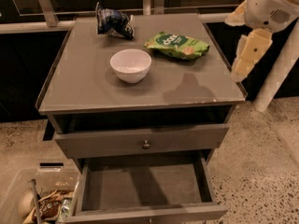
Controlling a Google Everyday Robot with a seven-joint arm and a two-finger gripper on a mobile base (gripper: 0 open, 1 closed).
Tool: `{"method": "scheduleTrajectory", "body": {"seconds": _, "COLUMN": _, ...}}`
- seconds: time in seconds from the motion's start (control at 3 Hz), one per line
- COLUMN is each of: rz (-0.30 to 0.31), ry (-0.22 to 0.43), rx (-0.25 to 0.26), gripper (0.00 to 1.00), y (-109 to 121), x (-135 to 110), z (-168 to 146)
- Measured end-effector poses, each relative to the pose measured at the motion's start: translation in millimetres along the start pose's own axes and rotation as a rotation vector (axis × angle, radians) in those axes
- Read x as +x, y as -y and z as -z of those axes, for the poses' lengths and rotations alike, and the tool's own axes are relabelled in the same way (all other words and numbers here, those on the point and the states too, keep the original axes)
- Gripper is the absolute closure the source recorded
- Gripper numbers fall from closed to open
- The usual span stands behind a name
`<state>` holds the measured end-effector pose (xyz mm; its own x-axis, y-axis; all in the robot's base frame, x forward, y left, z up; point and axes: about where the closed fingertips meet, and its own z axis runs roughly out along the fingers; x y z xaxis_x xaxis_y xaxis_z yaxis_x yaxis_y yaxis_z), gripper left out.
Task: Place green rice chip bag into middle drawer
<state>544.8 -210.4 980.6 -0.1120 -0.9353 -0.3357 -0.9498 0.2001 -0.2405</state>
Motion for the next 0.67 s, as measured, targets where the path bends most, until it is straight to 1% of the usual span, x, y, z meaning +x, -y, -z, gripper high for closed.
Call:
{"method": "scheduleTrajectory", "body": {"seconds": 0.33, "rz": 0.017, "ry": 0.032, "rx": 0.001, "gripper": 0.00, "y": 50, "x": -29, "z": -26}}
{"method": "scheduleTrajectory", "body": {"seconds": 0.67, "rz": 0.011, "ry": 0.170, "rx": 0.008, "gripper": 0.00, "y": 92, "x": -57, "z": -56}}
